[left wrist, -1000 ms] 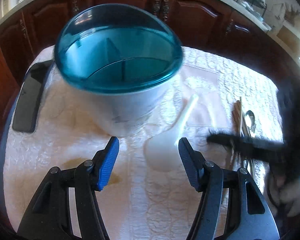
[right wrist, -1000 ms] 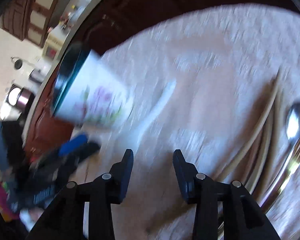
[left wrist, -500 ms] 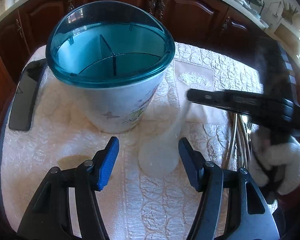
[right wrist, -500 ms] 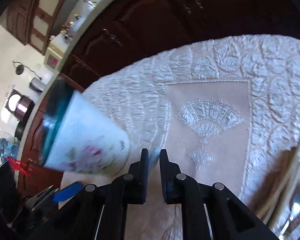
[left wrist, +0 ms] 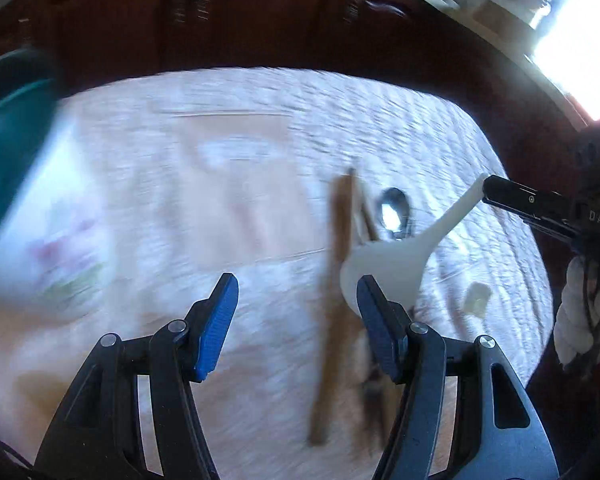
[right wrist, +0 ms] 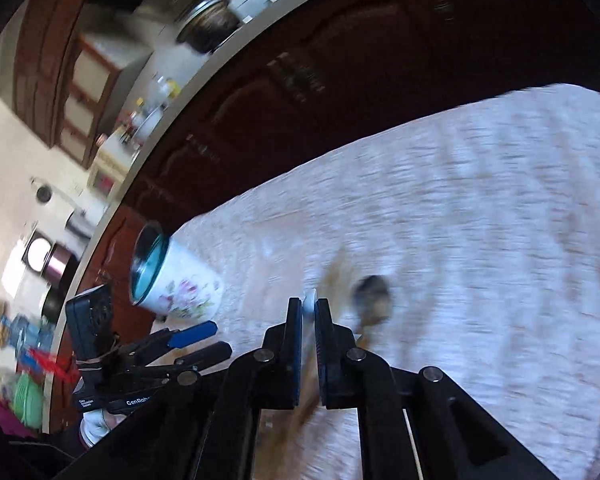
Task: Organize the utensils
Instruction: 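Grasp a wooden chopstick with the left tool while the right tool holds the white spoon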
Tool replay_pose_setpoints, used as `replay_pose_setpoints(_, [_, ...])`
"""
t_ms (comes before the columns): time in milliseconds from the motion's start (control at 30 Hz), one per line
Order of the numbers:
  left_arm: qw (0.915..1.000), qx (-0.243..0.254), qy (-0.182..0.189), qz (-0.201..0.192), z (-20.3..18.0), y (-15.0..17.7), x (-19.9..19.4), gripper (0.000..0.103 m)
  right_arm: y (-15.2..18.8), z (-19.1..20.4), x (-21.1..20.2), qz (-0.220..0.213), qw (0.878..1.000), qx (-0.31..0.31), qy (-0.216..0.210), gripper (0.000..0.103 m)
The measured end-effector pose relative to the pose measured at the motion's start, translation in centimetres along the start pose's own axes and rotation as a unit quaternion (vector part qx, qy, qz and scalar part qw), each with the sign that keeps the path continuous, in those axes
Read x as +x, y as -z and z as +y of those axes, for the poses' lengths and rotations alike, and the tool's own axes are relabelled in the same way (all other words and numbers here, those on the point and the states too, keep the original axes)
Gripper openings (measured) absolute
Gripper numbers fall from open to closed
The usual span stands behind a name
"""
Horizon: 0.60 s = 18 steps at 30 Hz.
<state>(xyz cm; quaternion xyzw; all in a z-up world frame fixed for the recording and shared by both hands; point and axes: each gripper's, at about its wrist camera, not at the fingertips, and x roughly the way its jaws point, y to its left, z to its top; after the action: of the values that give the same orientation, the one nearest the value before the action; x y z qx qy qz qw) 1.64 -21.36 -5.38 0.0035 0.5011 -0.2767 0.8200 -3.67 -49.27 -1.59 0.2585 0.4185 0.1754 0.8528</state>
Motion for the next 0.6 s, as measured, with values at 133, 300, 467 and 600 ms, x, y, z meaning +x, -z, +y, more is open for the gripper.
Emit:
replay_pose_setpoints(133, [0.9997, 0.002, 0.016, 0.019, -1.3, -2.5, 2.7, 0.061, 0.3, -3.6, -2.2, -0.009, 0.999, 0.031, 0.016, 0.006])
replay_pose_setpoints(300, [0.9995, 0.006, 0.012, 0.029, -2.5, -5.1, 5.3, 0.061, 1.0, -5.9, -3.5, -0.002, 0.998, 0.058, 0.007, 0.005])
replay_pose_setpoints(467, [0.9977, 0.033, -0.012, 0.057, -3.7, -6.5, 8.1, 0.041, 2.2, -7.8, -5.0, 0.002, 0.995, 0.092, -0.030, 0.005])
replay_pose_setpoints(600, [0.9977, 0.028, -0.011, 0.061, -3.4, -7.0, 9.1, 0.021, 2.6, -8.1, -5.5, -0.006, 0.995, 0.097, -0.035, 0.005])
